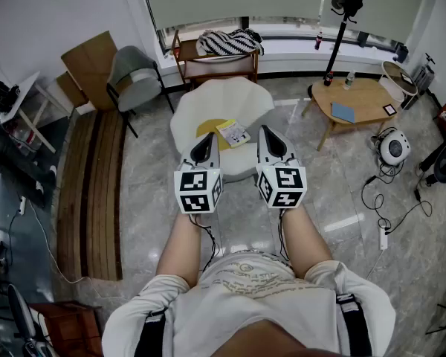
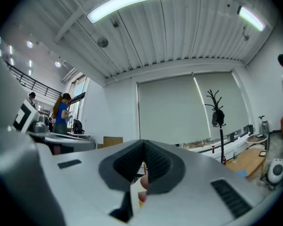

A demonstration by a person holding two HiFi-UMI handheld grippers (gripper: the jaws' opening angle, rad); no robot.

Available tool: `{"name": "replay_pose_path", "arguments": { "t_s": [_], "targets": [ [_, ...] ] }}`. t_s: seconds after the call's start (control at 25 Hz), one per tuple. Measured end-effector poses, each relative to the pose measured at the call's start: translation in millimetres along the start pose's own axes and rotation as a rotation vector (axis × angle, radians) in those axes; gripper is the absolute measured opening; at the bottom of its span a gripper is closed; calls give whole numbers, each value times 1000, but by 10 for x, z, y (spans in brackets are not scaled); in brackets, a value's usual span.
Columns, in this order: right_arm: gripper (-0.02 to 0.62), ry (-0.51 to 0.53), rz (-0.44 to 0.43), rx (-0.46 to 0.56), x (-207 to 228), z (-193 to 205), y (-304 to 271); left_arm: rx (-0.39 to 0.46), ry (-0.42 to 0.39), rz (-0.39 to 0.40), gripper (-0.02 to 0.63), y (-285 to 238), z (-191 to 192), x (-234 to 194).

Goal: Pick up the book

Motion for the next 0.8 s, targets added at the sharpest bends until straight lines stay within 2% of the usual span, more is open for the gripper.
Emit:
{"name": "replay_pose_path", "arguments": {
  "t_s": [0.28,0.72,0.8],
  "targets": [
    [25,10,-32,5,-21,14,25,8,-41,-1,12,-36,22,91],
    [25,-6,-32,24,-97,16,60,37,18,14,12,24,-22,82],
    [25,-13,-33,26,-101,6,56,44,2,11,12,23,-59,99]
  ]
}}
Point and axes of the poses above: the fingertips, and each gripper's own axes: y backward along the fingers, x to its right, z out of its underside, the point moved 9 cm from there along y, backward along the fingers, and after that the axes turned 3 degrees about -y, right-handed, at the moved point
